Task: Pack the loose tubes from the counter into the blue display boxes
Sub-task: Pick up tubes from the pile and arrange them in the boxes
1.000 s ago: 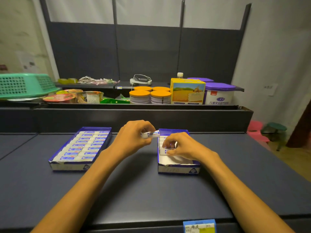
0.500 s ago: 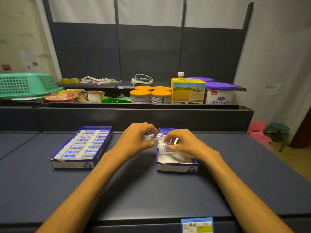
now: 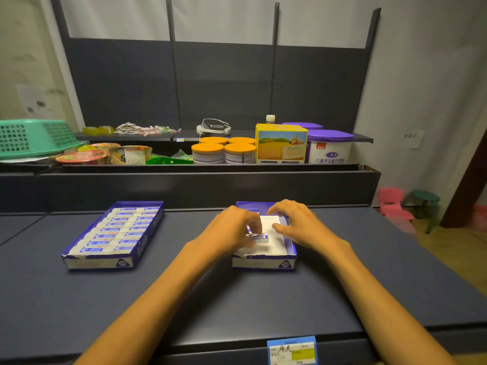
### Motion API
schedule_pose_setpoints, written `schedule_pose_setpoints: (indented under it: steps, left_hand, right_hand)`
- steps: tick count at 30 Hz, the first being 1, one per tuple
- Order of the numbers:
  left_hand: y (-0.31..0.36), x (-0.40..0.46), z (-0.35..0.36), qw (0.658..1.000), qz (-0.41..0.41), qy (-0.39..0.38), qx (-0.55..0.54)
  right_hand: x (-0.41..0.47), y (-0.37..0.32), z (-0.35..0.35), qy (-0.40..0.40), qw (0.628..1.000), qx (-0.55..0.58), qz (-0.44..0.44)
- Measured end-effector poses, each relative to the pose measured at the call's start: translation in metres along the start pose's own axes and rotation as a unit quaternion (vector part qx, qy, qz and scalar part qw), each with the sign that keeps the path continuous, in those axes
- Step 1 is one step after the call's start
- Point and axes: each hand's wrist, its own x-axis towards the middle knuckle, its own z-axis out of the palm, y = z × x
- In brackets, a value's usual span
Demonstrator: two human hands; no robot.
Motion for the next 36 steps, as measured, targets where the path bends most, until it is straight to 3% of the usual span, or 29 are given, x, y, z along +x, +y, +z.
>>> schedule_pose_setpoints:
  steps: [10,36]
  left_hand:
    - [0.000,0.002,0.001,0.992,-0.022,-0.005,0.121]
    - [-0.009,0.013,-0.005,0.996,-0.030,-0.074,0.032]
  right_hand:
    - [0.003,0.000,0.003,-0.011,1.000,0.014,0.014]
    - [0.000,-0.007,-0.001,-0.015,1.000,0.009,0.018]
